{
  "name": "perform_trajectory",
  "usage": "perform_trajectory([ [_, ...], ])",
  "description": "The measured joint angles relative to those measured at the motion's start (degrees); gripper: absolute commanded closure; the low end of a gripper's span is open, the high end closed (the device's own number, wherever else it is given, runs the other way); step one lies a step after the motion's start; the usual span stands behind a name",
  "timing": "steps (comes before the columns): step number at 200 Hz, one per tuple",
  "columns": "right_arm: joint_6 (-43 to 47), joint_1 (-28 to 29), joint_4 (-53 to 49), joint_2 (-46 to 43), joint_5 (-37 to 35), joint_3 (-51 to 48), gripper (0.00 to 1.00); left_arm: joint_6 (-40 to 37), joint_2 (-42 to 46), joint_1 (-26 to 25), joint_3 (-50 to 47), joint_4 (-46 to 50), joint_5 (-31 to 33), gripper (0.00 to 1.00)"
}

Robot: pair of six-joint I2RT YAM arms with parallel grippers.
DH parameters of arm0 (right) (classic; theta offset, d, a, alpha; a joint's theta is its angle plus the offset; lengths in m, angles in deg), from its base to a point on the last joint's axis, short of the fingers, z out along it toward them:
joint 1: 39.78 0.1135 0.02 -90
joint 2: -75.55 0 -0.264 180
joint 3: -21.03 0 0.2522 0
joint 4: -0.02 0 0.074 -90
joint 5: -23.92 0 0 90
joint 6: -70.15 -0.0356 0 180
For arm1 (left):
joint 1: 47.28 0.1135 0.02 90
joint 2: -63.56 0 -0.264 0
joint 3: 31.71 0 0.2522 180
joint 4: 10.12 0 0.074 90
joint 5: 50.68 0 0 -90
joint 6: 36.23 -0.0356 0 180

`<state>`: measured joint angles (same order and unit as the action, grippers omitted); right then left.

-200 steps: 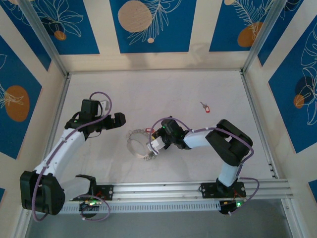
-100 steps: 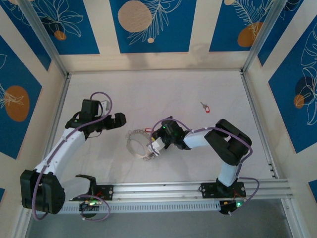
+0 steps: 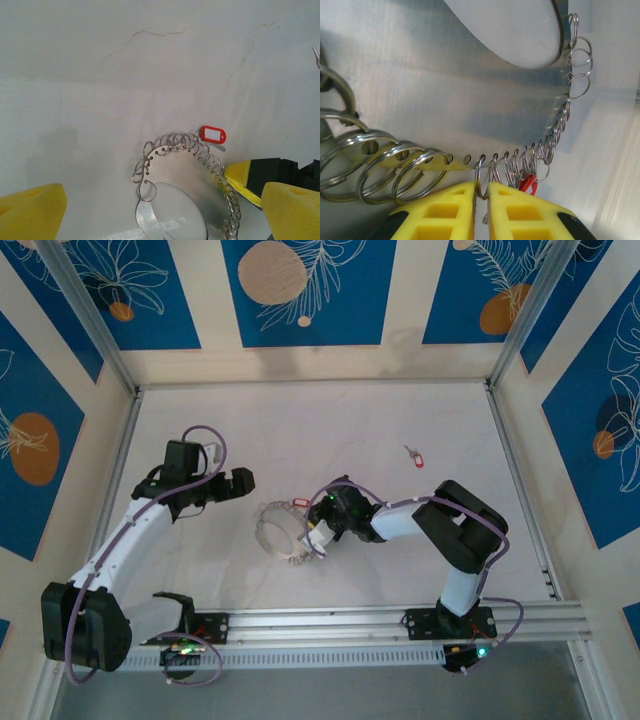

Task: Put the keys on the keyring

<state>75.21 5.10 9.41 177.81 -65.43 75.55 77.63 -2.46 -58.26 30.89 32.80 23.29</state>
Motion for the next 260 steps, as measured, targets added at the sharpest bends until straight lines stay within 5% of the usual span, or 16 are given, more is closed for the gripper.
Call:
perform_trajectory([
  [81, -2.3, 1.6, -3.7, -3.5, 1.3, -1.1, 0.92, -0.8, 0.6, 0.0, -0.2, -0.5, -0.6, 0.00],
  [142, -15.7, 2.7, -14.1, -9.8, 3.3, -0.9, 0.92, -6.6, 1.0, -2.4, -1.8, -6.8, -5.7, 0.04],
  [192, -31.5, 2.2, -24.7, -10.2, 10.4, 2.7, 0.96, -22.1, 0.2, -6.5, -4.7, -13.8, -13.7, 0.05],
  [260, -51.8, -3.9, -18.0, -10.3, 23.5, 0.4, 1.00, -53.6, -4.7, -8.3, -7.8, -16.7, -26.8, 0.39],
])
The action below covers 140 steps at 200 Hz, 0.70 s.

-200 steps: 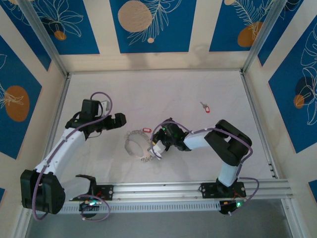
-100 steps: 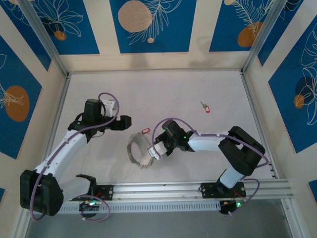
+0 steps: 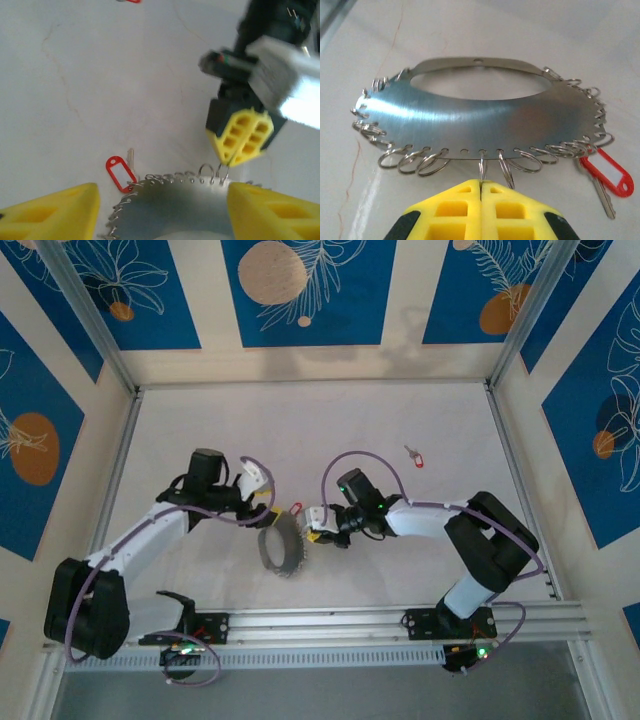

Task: Put the keys on the keyring

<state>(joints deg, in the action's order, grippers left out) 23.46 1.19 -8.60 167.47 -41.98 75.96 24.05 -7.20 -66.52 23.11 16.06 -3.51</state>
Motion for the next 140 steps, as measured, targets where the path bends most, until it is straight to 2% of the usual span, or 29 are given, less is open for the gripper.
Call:
perform_trajectory([
  [19, -3.5, -1.2, 2.9, 0.0, 2.6, -1.3, 1.00, -5.1, -1.8, -2.1, -0.5, 0.0, -0.4, 0.45],
  [41, -5.8, -2.1, 4.7, -0.1, 4.5, -1.9, 1.00, -9.5, -2.9, -5.9, -0.5, 0.0, 0.0, 0.48],
  [91, -6.5, -3.0, 4.5, -0.7, 7.1, -2.1, 1.00, -12.9, -4.1, -13.4, -0.6, -0.4, 4.1, 0.56],
  [140, -8.2, -3.5, 10.1, -0.7, 10.2, -5.4, 1.00, -14.5, -4.4, -14.9, -0.8, -1.1, 7.0, 0.59],
])
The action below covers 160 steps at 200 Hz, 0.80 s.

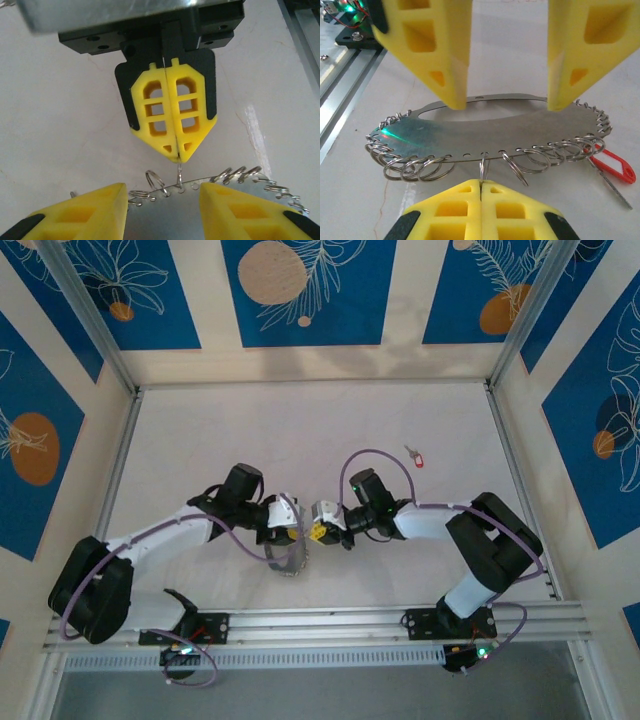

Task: Put the keys on the keyring

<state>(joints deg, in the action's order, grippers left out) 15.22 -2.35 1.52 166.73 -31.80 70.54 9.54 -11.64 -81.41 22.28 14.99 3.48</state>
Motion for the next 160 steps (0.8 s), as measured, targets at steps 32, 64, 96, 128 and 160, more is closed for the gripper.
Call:
perform_trajectory([
  [32, -2.1, -0.4, 5.4, 0.0, 2.0, -2.4, 1.00, -1.0, -0.9, -1.1, 0.0, 0.4, 0.6, 0.61],
  [64, -3.0, -0.4, 9.2, 0.0, 2.6, -2.9, 1.00, -1.4, -1.4, -2.2, 0.0, 0.9, 1.5, 0.66],
  [96, -4.2, -0.5, 12.8, 0.0, 2.8, -4.6, 1.00, -1.9, -3.0, -3.1, 1.0, 1.9, 2.5, 0.73],
  [128, -4.9, -0.7, 14.8, 0.0, 2.8, -5.1, 1.00, -1.3, -4.4, -3.5, 2.1, 1.6, 4.2, 0.76],
  [160, -5.1, -0.7, 16.5, 0.0, 2.8, -5.6, 1.00, -0.8, -4.9, -3.5, 2.4, 1.5, 5.7, 0.75],
])
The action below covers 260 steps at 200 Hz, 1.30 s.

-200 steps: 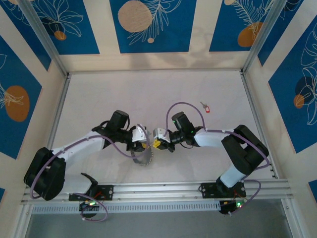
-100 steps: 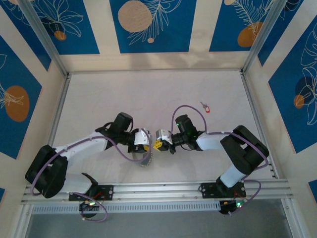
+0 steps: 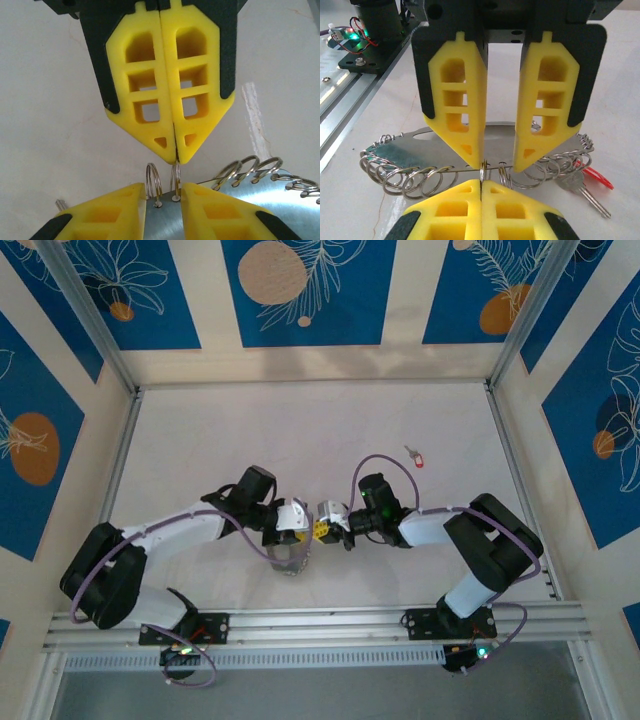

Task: Put the keys on the keyring

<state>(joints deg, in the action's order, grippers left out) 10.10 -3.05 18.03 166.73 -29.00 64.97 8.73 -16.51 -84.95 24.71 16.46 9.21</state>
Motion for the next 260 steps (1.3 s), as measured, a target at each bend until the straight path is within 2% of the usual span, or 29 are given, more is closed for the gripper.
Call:
perform_trajectory([
  [64, -0.7, 0.1, 2.2, 0.2, -0.2, -0.2, 1.00, 1.2, -0.9, -0.9, 0.2, -0.9, 2.2, 0.77],
  [90, -0.6, 0.2, 2.5, 0.2, -1.3, -0.2, 1.00, 1.8, -1.2, -1.0, 0.2, -0.9, 2.3, 1.00],
  [121, -0.5, 0.3, 2.5, 0.2, -2.0, -0.2, 1.00, 2.4, -1.3, -1.2, 0.2, -0.8, 2.3, 1.00],
  [137, -0.3, 0.3, 2.6, 0.2, -2.1, -0.3, 0.85, 2.5, -1.3, -1.2, 0.2, -0.8, 2.3, 1.00],
  [168, 0.1, -0.7, 3.6, -1.4, -1.6, -2.7, 0.74, 2.7, -1.3, -1.2, 0.2, -0.9, 2.1, 1.00],
  [224, 1.6, -1.6, 2.9, -4.3, -0.8, -3.9, 0.65, 2.7, 1.4, -1.2, 0.2, -0.8, 0.9, 1.00],
  [260, 1.5, -1.6, 3.4, -4.3, -0.8, -4.0, 0.64, 2.7, 2.9, -1.1, 0.2, -0.3, -1.3, 1.00],
])
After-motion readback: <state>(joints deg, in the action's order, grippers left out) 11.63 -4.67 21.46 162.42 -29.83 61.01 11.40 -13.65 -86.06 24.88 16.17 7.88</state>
